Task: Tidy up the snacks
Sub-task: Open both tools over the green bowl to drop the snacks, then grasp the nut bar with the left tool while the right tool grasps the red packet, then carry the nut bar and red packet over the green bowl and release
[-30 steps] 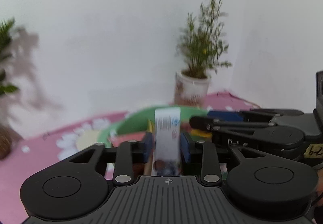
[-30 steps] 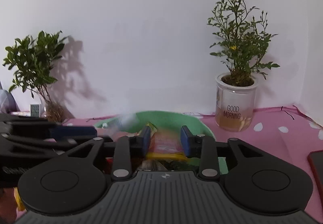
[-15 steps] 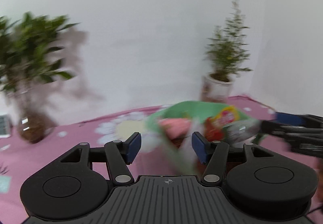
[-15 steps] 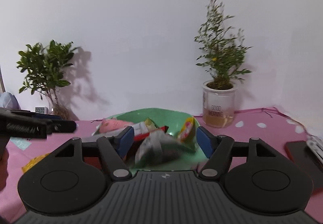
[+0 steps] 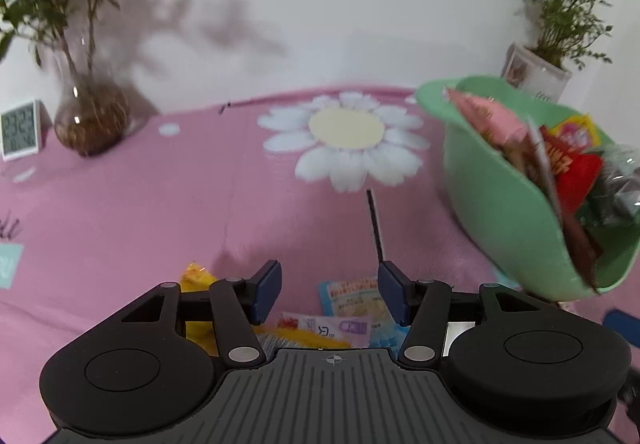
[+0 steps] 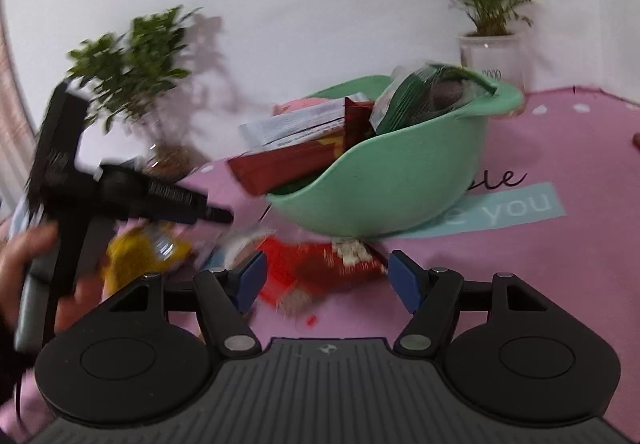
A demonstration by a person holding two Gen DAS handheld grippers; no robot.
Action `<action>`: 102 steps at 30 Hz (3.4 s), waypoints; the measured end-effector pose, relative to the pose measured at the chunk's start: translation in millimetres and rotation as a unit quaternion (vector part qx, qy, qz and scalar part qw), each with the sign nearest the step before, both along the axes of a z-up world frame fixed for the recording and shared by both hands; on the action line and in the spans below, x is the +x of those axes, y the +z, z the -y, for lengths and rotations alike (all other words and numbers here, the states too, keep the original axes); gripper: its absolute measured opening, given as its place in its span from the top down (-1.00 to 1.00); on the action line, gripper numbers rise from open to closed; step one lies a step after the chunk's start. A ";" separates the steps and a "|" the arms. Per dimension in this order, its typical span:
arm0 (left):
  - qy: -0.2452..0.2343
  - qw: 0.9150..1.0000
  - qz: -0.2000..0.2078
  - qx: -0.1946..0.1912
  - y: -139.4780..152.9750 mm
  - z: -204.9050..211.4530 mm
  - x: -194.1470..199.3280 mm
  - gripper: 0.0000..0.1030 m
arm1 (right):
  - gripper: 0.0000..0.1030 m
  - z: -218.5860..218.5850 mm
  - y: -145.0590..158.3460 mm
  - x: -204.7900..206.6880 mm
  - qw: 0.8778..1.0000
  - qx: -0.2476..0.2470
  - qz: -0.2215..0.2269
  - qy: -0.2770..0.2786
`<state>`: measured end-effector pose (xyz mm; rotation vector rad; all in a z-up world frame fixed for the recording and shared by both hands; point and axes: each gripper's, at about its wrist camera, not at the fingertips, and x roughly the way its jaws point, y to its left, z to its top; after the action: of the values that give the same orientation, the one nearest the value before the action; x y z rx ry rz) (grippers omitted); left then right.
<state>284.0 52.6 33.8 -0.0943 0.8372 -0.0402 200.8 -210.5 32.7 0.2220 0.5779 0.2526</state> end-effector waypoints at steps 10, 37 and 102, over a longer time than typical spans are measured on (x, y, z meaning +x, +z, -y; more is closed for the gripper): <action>-0.068 0.997 0.021 0.005 -16.8 14.7 -39.3 -1.00 | -0.37 -18.6 -19.9 17.6 1.000 0.014 -0.023 -0.001; -0.147 0.986 0.022 -0.072 -4.6 39.1 -205.8 -1.00 | -0.53 15.3 -9.1 -157.0 0.999 0.014 -0.037 0.004; -0.103 0.990 0.098 0.001 35.4 45.5 -198.5 -0.76 | -0.04 18.4 -6.0 -159.2 0.996 -0.060 0.016 -0.067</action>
<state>85.4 7.0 69.2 -0.0006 0.6470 -0.2386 41.5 -228.9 26.7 0.1394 0.5413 0.0907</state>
